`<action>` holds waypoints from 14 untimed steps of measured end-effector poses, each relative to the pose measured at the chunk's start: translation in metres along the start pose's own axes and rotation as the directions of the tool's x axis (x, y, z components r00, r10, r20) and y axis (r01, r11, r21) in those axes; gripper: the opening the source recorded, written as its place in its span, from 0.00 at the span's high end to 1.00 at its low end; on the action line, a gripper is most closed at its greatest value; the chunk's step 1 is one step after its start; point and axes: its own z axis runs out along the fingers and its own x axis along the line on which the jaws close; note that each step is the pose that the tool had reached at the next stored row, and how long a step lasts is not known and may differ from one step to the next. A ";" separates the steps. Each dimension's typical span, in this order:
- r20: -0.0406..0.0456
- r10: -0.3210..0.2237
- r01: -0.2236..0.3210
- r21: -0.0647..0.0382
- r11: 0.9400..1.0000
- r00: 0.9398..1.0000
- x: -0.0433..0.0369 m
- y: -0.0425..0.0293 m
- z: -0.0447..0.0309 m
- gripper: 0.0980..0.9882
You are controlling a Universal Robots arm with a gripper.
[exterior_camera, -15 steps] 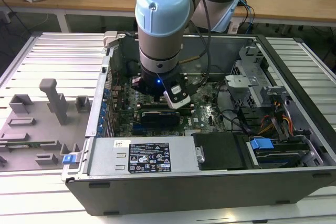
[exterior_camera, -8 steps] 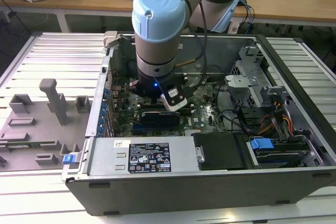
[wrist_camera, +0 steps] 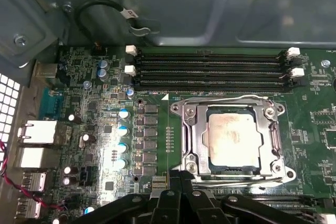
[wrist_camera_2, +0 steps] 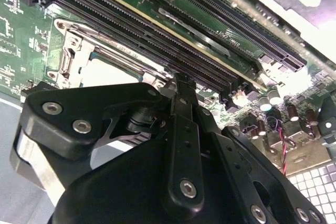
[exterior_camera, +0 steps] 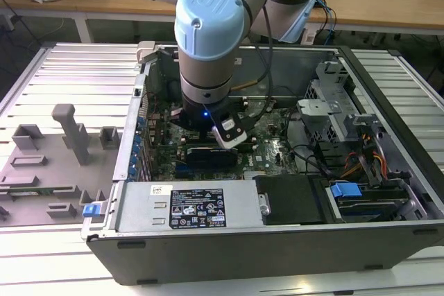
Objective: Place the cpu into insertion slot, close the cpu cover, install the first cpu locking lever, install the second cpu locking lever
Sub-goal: 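Install the second cpu locking lever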
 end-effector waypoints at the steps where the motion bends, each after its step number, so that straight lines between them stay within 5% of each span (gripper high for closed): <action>1: 0.000 0.000 0.000 0.000 1.000 1.000 0.0000 0.0004 0.0007 0.99; 14: 0.000 0.000 0.000 0.000 1.000 1.000 0.0028 -0.0008 0.0062 0.99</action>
